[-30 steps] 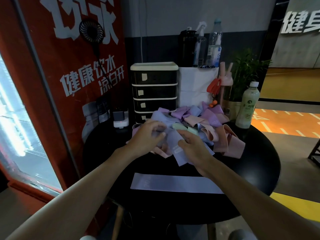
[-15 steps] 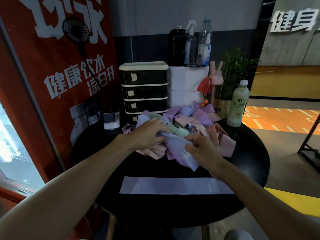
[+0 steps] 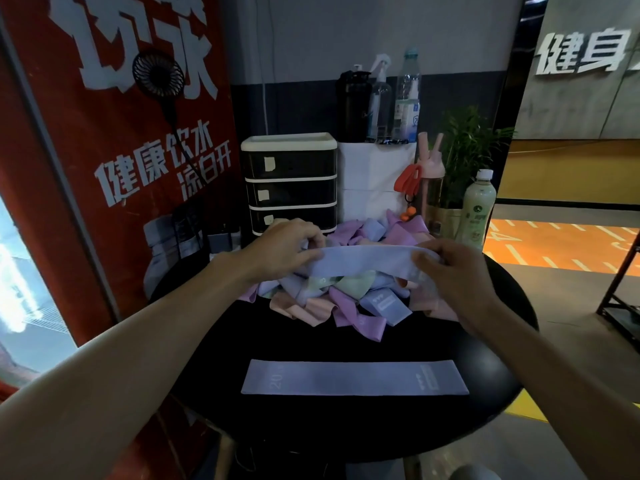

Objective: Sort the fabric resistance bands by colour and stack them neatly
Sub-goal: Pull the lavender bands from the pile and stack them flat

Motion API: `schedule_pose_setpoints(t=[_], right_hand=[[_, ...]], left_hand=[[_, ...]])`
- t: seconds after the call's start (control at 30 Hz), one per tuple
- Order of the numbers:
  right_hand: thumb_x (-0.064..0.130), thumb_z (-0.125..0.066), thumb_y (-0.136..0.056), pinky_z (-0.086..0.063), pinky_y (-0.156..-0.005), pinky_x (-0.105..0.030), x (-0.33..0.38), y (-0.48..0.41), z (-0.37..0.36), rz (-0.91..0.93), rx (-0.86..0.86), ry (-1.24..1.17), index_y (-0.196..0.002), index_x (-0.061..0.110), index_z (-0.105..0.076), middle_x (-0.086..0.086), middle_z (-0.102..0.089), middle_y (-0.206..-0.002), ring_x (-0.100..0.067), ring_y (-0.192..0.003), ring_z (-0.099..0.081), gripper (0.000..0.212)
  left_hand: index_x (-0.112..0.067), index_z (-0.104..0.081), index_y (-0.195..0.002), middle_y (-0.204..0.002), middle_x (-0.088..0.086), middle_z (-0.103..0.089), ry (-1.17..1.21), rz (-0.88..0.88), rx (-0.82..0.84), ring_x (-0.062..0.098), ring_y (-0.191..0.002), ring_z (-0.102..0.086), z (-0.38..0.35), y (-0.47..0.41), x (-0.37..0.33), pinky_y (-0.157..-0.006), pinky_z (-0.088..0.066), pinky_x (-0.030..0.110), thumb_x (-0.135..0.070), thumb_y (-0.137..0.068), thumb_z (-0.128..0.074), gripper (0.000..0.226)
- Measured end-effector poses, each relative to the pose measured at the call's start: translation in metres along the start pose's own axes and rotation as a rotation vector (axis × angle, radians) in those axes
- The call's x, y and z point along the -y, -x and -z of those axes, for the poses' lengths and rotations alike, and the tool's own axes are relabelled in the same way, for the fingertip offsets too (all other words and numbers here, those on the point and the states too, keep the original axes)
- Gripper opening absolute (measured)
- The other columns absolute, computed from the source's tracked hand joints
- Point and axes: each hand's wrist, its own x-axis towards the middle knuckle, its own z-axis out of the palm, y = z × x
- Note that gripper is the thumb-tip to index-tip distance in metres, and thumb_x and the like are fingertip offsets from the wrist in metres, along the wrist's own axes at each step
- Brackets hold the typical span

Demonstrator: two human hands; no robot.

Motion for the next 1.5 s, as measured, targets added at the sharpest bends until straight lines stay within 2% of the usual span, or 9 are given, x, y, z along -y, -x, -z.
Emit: schedule_pose_setpoints(t=[0.13,0.33,0.43,0.57,0.7,0.93,1.1,1.3,1.5], right_hand=[[0.008,-0.065,-0.09,-0.045,-0.058,-0.021,0.004,0.003,0.008,-0.023,0.006,-0.024,-0.086,0.009,-0.072,-0.013,-0.067,-0.088,-0.011,-0.069,-0.054,0.008],[0.013,-0.072,-0.086,-0.047,-0.064,-0.028,0.003,0.007,0.014,-0.075,0.003,-0.041,-0.076,0.015,-0.072,-0.007,-0.067,-0.085,-0.014,-0.072,-0.056,0.009],[0.015,-0.074,-0.084,-0.051,-0.067,-0.03,0.0,0.009,0.015,-0.113,0.033,-0.039,-0.074,0.02,-0.072,-0.009,-0.069,-0.091,-0.018,-0.076,-0.06,0.011],[0.015,-0.072,-0.086,-0.049,-0.057,-0.017,-0.003,0.015,0.015,-0.115,0.043,-0.015,-0.078,0.02,-0.072,-0.007,-0.069,-0.095,-0.012,-0.074,-0.059,0.009],[0.013,-0.072,-0.086,-0.05,-0.058,-0.011,-0.011,0.02,0.019,-0.13,0.074,-0.028,-0.077,0.021,-0.071,-0.008,-0.069,-0.1,-0.01,-0.083,-0.061,0.012],[0.01,-0.071,-0.086,-0.049,-0.066,-0.024,-0.025,0.032,0.024,-0.17,0.129,0.03,-0.08,0.024,-0.07,-0.005,-0.068,-0.096,-0.012,-0.079,-0.063,0.015],[0.006,-0.074,-0.082,-0.054,-0.078,-0.044,-0.042,0.049,0.03,-0.219,0.089,0.056,-0.09,0.018,-0.065,-0.012,-0.067,-0.094,-0.027,-0.088,-0.065,0.017],[0.019,-0.075,-0.082,-0.053,-0.078,-0.054,-0.054,0.077,0.03,-0.231,0.07,0.176,-0.095,0.014,-0.057,-0.012,-0.065,-0.087,-0.024,-0.083,-0.062,0.023],[0.017,-0.068,-0.088,-0.051,-0.069,-0.037,-0.062,0.092,0.029,-0.119,0.069,0.239,-0.085,0.015,-0.061,0.005,-0.062,-0.084,0.003,-0.08,-0.06,0.008]], left_hand=[[-0.013,-0.064,-0.093,-0.093,-0.008,-0.062,0.09,0.021,-0.001,-0.009,-0.085,-0.054,0.002,0.003,0.0,-0.075,-0.038,0.009,-0.019,-0.096,-0.064,0.006],[-0.012,-0.065,-0.096,-0.09,0.002,-0.066,0.178,0.109,0.052,0.009,-0.078,-0.058,0.004,0.014,0.002,-0.072,-0.047,0.023,-0.015,-0.095,-0.065,0.002],[-0.012,-0.069,-0.106,-0.101,0.004,-0.069,0.158,0.155,0.101,0.017,-0.09,-0.064,0.004,0.026,0.008,-0.08,-0.052,0.031,-0.015,-0.096,-0.064,0.012],[-0.005,-0.074,-0.104,-0.1,0.003,-0.072,0.156,0.156,0.145,0.003,-0.084,-0.063,0.003,0.044,0.011,-0.08,-0.052,0.025,-0.007,-0.094,-0.064,0.014],[-0.011,-0.076,-0.099,-0.094,-0.001,-0.073,0.187,0.226,0.118,0.006,-0.085,-0.065,0.001,0.063,0.021,-0.08,-0.055,0.029,-0.01,-0.093,-0.067,0.01],[-0.02,-0.072,-0.088,-0.092,0.005,-0.07,0.318,0.323,-0.019,0.01,-0.088,-0.065,-0.008,0.093,0.018,-0.084,-0.054,0.028,-0.004,-0.088,-0.072,0.016],[-0.013,-0.07,-0.091,-0.084,0.007,-0.068,0.457,0.448,-0.157,0.004,-0.076,-0.064,-0.023,0.123,0.008,-0.076,-0.053,0.019,-0.001,-0.083,-0.076,0.016],[-0.01,-0.065,-0.09,-0.073,0.003,-0.069,0.659,0.589,-0.335,0.01,-0.066,-0.064,-0.057,0.155,-0.006,-0.057,-0.052,0.019,0.002,-0.082,-0.076,0.018],[-0.013,-0.07,-0.086,-0.087,-0.003,-0.074,0.614,0.506,-0.472,0.013,-0.084,-0.07,-0.072,0.174,-0.01,-0.079,-0.054,0.021,0.003,-0.085,-0.072,0.017]])
